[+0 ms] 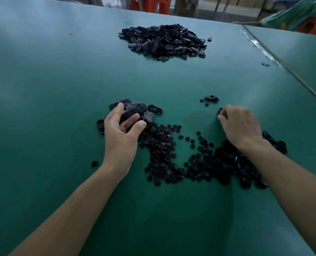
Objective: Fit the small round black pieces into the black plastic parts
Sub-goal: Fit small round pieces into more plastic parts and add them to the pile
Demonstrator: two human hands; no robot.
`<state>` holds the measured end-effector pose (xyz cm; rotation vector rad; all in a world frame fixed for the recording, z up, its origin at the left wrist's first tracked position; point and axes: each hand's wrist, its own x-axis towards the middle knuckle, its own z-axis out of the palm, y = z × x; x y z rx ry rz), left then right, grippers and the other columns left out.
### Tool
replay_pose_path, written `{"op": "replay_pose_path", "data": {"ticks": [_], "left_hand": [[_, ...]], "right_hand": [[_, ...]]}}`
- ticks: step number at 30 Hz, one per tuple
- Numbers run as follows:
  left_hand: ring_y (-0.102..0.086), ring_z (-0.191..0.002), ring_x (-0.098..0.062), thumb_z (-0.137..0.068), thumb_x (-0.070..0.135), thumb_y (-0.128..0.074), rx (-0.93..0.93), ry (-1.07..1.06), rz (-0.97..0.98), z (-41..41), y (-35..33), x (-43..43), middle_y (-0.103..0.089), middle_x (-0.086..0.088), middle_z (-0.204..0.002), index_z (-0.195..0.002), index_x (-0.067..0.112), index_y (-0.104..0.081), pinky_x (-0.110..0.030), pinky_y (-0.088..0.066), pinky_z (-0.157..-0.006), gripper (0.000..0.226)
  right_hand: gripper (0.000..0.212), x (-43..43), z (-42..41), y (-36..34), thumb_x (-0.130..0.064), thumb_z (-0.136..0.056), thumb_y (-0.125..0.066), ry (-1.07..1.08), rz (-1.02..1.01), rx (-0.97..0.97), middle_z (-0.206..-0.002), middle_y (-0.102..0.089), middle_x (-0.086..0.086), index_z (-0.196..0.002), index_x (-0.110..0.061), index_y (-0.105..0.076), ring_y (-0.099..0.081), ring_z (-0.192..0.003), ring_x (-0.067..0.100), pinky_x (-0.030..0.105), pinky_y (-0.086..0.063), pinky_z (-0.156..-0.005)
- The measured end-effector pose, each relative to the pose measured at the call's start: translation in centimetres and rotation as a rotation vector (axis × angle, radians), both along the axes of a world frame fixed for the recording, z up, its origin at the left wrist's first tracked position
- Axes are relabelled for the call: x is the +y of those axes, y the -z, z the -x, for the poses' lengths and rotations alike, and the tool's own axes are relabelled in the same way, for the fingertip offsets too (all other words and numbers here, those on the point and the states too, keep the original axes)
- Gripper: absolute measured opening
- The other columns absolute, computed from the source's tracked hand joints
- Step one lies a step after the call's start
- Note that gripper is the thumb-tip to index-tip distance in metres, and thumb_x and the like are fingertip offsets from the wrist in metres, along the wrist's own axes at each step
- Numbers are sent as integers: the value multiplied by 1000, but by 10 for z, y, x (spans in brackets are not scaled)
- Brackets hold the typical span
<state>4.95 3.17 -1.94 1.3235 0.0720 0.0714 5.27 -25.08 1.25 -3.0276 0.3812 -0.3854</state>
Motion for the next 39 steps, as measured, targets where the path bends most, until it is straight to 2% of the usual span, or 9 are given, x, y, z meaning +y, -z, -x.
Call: {"op": "replay_pose_path", "data": {"ticks": [6,12,16,20,25,29,33,36,39], "left_hand": [[-67,-102,-9,-90,2,-68,-123,50,-61,5,-2,-1,-48,-8,-142,-122,30,-59,-32,-57,-88,43],[-67,-78,-8,-94,0,-64,-120,68,-114,6,-2,0,-69,8,-84,-100,15,-68,-36,-58,-86,17],[-66,-74,-6,-94,-1,-63,-136,80,-125,6,-2,-1,-68,13,-77,-95,15,-69,-36,-58,-85,17],[-65,-74,-6,-94,-1,-64,-151,89,-134,6,-3,-1,-69,12,-79,-92,16,-69,-34,-59,-82,18],[-65,-72,-8,-93,-1,-65,-155,102,-142,7,-3,0,-70,10,-78,-91,16,-70,-29,-59,-79,18],[-64,-72,-10,-93,-1,-65,-150,104,-142,8,-3,-1,-70,9,-77,-90,16,-70,-29,-58,-78,18],[-64,-71,-9,-92,-2,-65,-150,111,-138,9,-4,-1,-70,8,-76,-90,15,-70,-26,-58,-76,18],[-64,-71,-11,-92,-1,-65,-153,114,-144,8,-4,-1,-70,6,-77,-90,17,-70,-24,-57,-76,19],[-64,-71,-11,-92,-1,-66,-151,122,-146,8,-4,-1,-70,6,-77,-90,17,-70,-24,-57,-77,18]], "right_hand": [[16,6,4,-4,-1,-93,-52,-6,47,7,-92,-67,15,-104,-5,-63,-55,-74,30,34,-41,-64],[45,12,-1,-1,-26,-102,-42,46,-13,159,-145,-45,14,-146,-16,-43,-44,-127,36,46,-43,-99],[34,11,-4,-2,-29,-103,-45,24,-18,85,-116,-66,14,-121,-10,-66,-58,-105,34,41,-50,-84],[25,14,-3,0,-33,-99,-56,76,-57,-33,-98,-61,12,-101,-9,-59,-52,-81,27,35,-40,-67],[48,12,-7,0,-41,-102,-45,133,-68,182,-136,-44,16,-145,-20,-43,-44,-120,36,45,-41,-98],[40,11,-11,0,-36,-102,-46,123,-73,134,-133,-49,16,-136,-17,-53,-45,-121,36,44,-42,-96],[48,10,-11,0,-37,-103,-43,193,-99,203,-139,-39,18,-147,-18,-38,-40,-124,37,45,-39,-100],[38,6,-12,2,-29,-105,-38,146,-19,206,-129,-58,18,-134,-14,-56,-50,-119,37,43,-39,-104],[29,10,-9,1,-23,-102,-52,101,-182,37,-121,-67,12,-125,-16,-66,-58,-115,33,41,-49,-99]]}}
